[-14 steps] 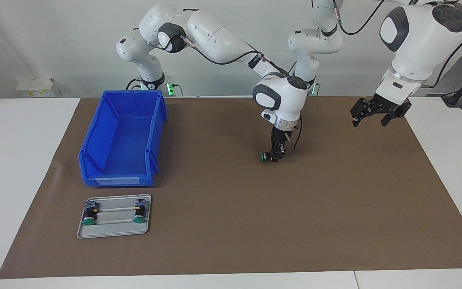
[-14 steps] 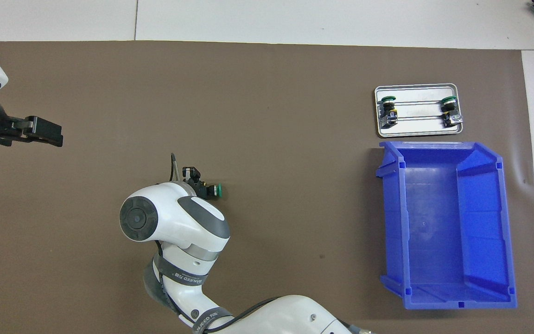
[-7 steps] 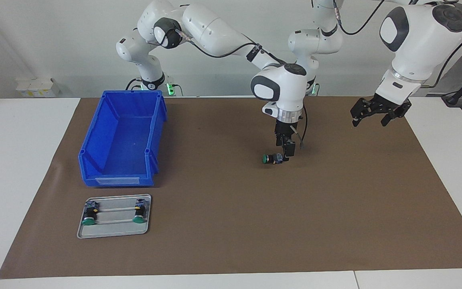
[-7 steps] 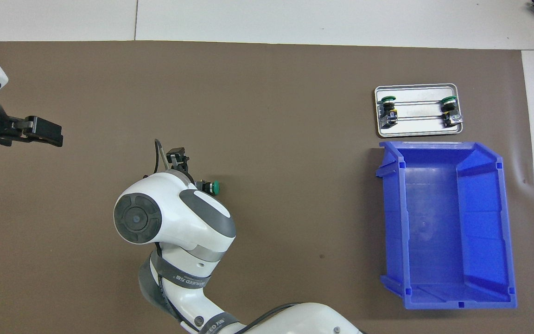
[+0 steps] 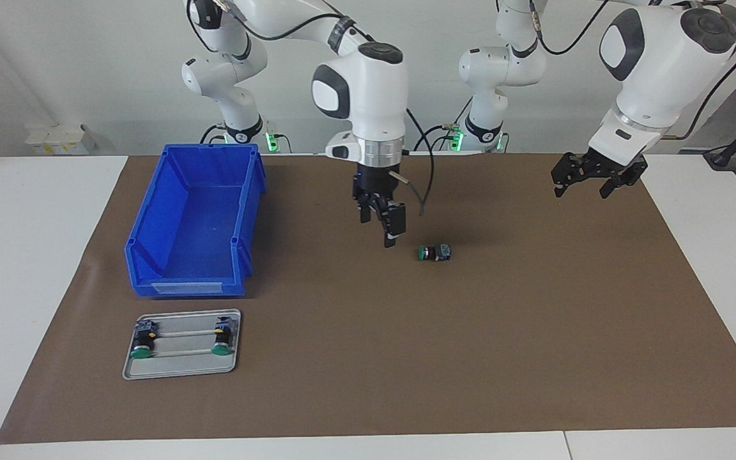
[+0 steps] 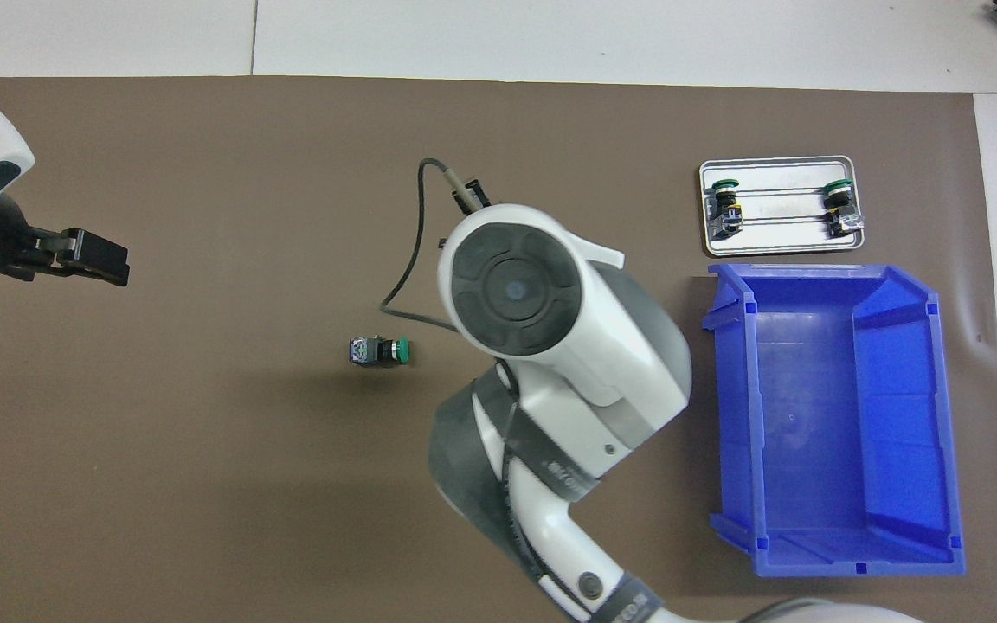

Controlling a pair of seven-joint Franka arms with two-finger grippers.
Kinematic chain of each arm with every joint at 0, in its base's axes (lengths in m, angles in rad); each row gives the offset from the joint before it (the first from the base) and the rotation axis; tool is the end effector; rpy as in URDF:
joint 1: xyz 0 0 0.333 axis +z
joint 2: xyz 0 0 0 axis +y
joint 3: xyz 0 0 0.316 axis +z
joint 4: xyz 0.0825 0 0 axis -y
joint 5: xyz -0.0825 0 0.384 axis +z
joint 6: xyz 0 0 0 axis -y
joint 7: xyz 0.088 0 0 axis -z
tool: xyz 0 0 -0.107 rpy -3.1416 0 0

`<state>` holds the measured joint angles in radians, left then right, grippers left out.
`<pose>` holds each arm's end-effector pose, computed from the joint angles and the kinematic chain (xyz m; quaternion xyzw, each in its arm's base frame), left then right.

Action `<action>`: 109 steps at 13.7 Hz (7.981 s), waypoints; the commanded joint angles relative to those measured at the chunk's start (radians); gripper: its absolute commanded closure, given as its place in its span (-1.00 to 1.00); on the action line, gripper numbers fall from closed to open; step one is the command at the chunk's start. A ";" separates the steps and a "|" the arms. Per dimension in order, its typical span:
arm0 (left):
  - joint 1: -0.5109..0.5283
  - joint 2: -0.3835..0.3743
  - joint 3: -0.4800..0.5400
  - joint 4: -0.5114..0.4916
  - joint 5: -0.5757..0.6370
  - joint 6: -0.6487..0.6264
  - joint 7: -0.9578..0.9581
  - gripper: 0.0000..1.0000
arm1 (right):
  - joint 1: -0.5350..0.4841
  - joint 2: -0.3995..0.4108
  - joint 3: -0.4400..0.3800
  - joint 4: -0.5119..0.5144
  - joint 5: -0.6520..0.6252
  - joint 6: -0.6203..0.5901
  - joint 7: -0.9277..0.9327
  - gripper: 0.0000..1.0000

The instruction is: Place and press button with both arms

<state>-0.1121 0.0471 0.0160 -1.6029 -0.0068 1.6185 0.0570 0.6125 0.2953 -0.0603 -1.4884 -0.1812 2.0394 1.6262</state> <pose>0.5685 -0.0557 0.5869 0.9970 -0.0763 -0.0158 0.0027 0.5780 0.3505 0.5309 -0.8647 0.4768 -0.1420 0.0692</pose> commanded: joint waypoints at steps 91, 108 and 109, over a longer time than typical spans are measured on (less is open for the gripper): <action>-0.235 0.186 -0.008 -0.545 -0.950 0.821 1.760 1.00 | -0.540 -0.352 -0.003 -0.107 0.143 -0.527 -1.600 -1.00; -0.038 0.238 -0.007 -0.589 -1.567 0.411 2.301 1.00 | -0.540 -0.352 -0.003 -0.107 0.143 -0.527 -1.600 -1.00; -0.031 0.299 -0.011 -0.585 -1.628 0.359 2.330 1.00 | -0.540 -0.352 -0.003 -0.107 0.143 -0.527 -1.600 -1.00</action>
<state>-0.1530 0.2908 0.0129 -2.1798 -1.5524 2.0372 2.3226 0.0765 -0.0325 -0.0692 -1.5678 -0.0349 1.5004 0.0218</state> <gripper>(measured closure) 0.604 0.000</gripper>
